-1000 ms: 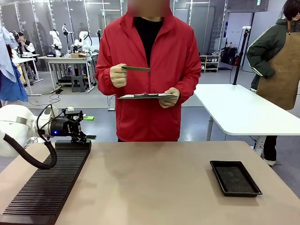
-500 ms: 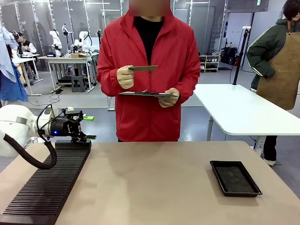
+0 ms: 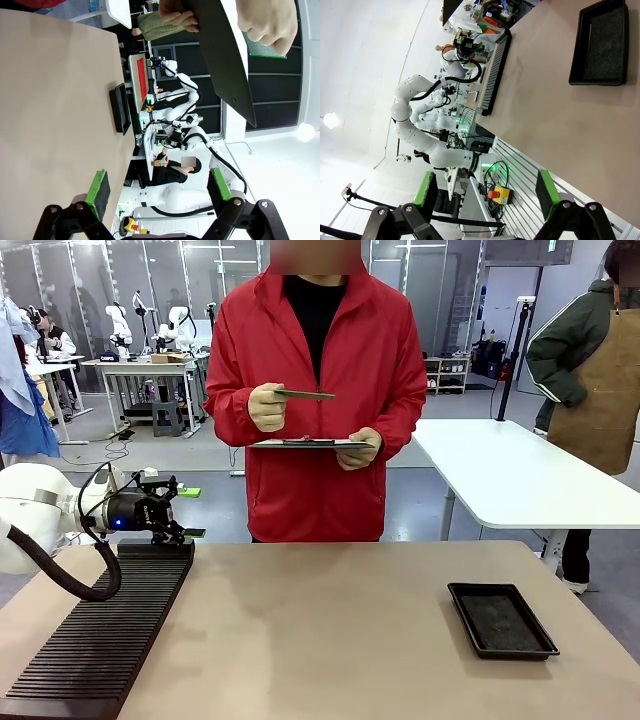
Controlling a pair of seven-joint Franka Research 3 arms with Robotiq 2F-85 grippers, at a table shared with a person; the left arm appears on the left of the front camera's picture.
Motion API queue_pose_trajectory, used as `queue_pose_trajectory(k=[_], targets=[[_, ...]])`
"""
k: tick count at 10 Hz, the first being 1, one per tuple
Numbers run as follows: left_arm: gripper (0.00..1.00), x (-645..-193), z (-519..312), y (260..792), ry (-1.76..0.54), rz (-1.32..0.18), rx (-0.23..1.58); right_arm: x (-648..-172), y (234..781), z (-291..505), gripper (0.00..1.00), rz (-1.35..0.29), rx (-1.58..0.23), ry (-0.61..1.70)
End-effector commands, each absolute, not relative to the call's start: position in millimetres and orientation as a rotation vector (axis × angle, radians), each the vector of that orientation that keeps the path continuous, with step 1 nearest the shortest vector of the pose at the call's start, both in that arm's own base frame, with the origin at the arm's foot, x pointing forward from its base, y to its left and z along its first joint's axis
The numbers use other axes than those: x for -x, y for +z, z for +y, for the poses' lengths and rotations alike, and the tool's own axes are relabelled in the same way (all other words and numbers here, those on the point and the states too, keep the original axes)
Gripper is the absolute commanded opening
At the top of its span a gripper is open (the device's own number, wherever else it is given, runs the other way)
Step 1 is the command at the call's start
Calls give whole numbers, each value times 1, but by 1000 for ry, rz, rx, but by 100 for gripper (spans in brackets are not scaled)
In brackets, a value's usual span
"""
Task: Inspect the PCB.
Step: Pick up the Blank PCB that the human is holding.
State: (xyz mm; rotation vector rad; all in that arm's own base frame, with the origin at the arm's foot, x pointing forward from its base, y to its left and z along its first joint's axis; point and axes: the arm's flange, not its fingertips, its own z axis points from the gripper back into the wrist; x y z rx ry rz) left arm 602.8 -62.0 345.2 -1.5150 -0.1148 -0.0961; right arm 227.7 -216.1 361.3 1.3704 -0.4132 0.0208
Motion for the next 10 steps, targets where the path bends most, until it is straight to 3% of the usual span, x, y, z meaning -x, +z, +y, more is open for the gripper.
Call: queue_pose_trajectory(k=[1,8,10], targets=[[100,-603,-62,345,-98,-113,1514,-227,362,-216,100,-421,-1379,24],[100,-603,-62,345,-96,-115,1515,-227,362,-216,100,-421,-1379,24],[100,-565,-4,373,-117,-67,1501,-227,362,-216,100,-421,-1379,24]])
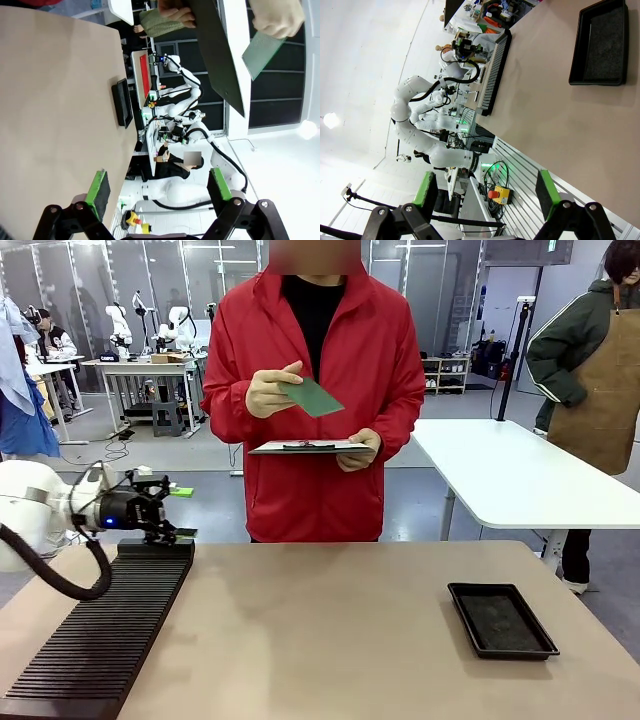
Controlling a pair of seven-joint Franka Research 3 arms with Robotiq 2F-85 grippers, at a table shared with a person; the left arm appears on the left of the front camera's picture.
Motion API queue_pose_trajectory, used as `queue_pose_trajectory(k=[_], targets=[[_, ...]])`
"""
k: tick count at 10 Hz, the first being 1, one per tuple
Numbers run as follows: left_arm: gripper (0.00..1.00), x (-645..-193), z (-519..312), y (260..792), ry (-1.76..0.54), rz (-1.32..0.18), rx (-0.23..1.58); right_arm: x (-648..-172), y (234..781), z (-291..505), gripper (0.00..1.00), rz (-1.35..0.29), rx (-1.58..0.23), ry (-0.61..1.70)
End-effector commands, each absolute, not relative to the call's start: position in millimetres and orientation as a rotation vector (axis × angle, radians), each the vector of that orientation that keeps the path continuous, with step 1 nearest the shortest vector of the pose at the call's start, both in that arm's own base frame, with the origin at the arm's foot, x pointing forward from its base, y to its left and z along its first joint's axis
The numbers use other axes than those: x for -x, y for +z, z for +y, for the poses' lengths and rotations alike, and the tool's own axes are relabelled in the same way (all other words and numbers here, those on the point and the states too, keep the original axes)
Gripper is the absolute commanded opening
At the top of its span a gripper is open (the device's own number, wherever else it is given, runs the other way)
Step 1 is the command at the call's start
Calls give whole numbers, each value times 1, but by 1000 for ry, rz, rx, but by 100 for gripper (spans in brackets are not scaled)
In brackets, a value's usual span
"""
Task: Inspect the PCB.
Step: Pick up the Blank PCB that the human is holding.
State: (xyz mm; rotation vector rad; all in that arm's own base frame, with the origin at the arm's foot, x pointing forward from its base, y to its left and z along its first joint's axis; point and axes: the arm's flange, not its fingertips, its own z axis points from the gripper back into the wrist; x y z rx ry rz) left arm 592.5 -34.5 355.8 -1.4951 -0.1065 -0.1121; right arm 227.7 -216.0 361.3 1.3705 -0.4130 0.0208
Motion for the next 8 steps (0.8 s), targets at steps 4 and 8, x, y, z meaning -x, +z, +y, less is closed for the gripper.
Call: queue_pose_trajectory(k=[4,8], targets=[[100,-452,97,396,-99,-68,1508,-227,362,-216,100,-421,-1379,24],[100,-333,151,390,-62,-207,1526,-227,362,-216,100,-421,-1379,24]])
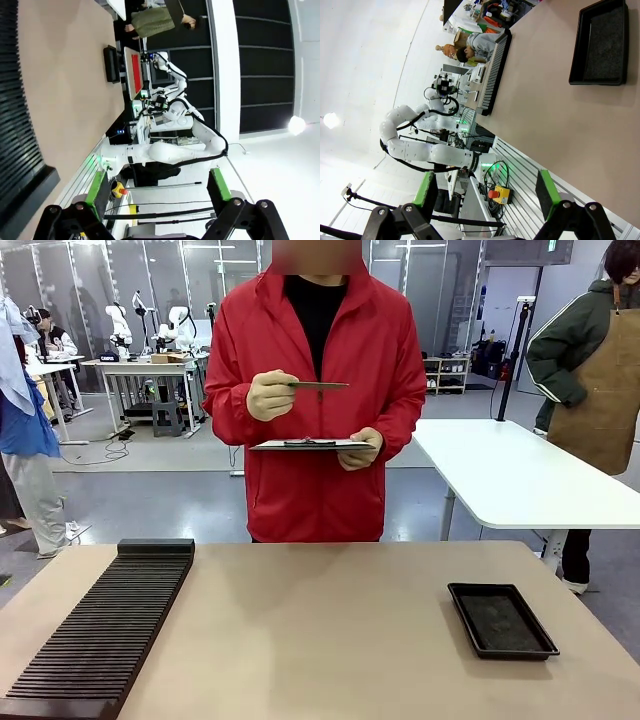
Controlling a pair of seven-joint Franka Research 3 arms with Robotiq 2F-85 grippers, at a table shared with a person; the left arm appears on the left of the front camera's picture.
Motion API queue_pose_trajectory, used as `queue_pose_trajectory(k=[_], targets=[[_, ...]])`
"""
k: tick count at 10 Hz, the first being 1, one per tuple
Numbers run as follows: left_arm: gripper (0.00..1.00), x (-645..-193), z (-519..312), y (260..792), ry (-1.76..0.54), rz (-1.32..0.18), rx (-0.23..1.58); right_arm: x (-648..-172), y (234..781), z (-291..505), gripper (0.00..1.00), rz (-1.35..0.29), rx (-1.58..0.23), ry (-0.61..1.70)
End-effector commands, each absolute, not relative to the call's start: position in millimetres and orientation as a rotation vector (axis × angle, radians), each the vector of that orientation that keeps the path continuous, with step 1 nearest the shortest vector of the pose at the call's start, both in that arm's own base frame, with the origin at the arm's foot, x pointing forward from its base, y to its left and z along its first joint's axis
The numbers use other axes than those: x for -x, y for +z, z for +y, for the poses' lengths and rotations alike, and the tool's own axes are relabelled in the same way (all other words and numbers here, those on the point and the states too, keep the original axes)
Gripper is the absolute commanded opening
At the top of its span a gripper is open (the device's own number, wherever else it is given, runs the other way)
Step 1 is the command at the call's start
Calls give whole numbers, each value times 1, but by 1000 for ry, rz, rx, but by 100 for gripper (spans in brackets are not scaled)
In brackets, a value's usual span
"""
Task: Inspect the PCB.
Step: Pick up the Blank PCB that the human is holding.
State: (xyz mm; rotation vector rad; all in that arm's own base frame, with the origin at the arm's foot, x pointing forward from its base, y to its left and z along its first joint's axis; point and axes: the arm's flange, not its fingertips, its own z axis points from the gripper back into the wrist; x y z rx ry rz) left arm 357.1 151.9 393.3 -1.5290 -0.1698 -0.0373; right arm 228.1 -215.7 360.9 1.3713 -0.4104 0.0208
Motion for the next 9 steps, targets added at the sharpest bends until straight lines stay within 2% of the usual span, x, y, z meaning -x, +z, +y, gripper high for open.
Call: queue_pose_trajectory(k=[1,9], targets=[[100,-318,159,387,-52,-233,1542,-227,362,-216,100,-421,-1379,24],[100,-311,163,384,-30,-261,1545,-227,362,-216,100,-421,-1379,24]])
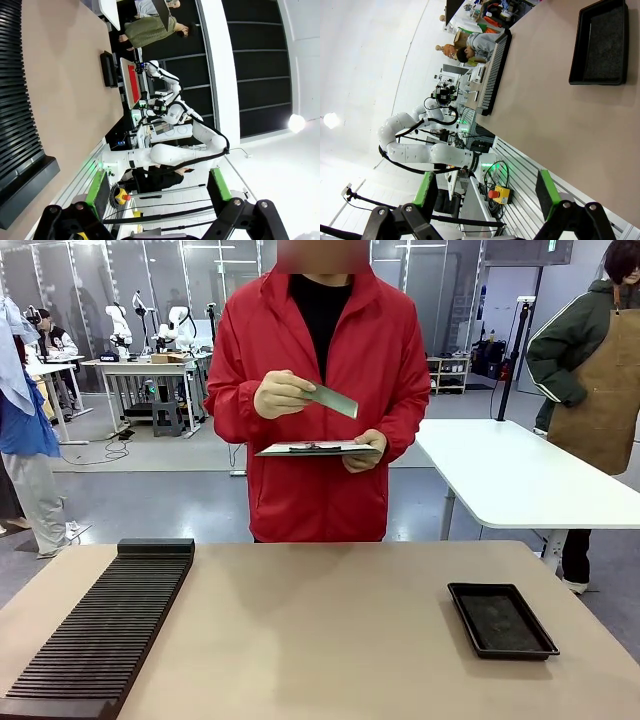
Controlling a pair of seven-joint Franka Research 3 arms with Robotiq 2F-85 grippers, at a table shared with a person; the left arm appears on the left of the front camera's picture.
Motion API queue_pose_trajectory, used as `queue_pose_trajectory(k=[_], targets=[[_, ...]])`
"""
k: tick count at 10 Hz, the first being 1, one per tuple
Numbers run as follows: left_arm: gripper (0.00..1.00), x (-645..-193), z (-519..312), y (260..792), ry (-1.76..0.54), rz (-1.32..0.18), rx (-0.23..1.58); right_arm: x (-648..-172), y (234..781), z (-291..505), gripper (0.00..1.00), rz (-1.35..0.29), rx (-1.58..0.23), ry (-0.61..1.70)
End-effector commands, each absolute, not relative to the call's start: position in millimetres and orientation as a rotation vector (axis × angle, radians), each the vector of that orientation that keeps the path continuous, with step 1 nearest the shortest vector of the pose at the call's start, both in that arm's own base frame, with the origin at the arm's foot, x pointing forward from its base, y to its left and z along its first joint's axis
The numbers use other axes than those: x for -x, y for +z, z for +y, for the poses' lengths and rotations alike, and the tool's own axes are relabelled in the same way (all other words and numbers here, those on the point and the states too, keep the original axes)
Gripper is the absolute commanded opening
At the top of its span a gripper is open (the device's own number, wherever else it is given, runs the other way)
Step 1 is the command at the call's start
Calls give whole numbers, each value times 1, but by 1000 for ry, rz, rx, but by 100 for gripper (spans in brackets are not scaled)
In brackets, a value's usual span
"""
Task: Inspect the PCB.
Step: Pick up the Blank PCB that the human is holding.
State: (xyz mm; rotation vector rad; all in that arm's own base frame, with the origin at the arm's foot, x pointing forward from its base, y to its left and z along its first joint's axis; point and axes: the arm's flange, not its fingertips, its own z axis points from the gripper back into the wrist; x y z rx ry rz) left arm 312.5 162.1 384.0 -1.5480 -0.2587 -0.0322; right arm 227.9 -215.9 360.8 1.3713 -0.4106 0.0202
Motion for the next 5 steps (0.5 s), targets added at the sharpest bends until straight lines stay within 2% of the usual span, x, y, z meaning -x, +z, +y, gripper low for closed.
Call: queue_pose_trajectory(k=[1,5], targets=[[100,-311,163,384,-30,-261,1545,-227,362,-216,100,-421,-1379,24],[100,-311,163,384,-30,-261,1545,-227,362,-216,100,-421,-1379,24]])
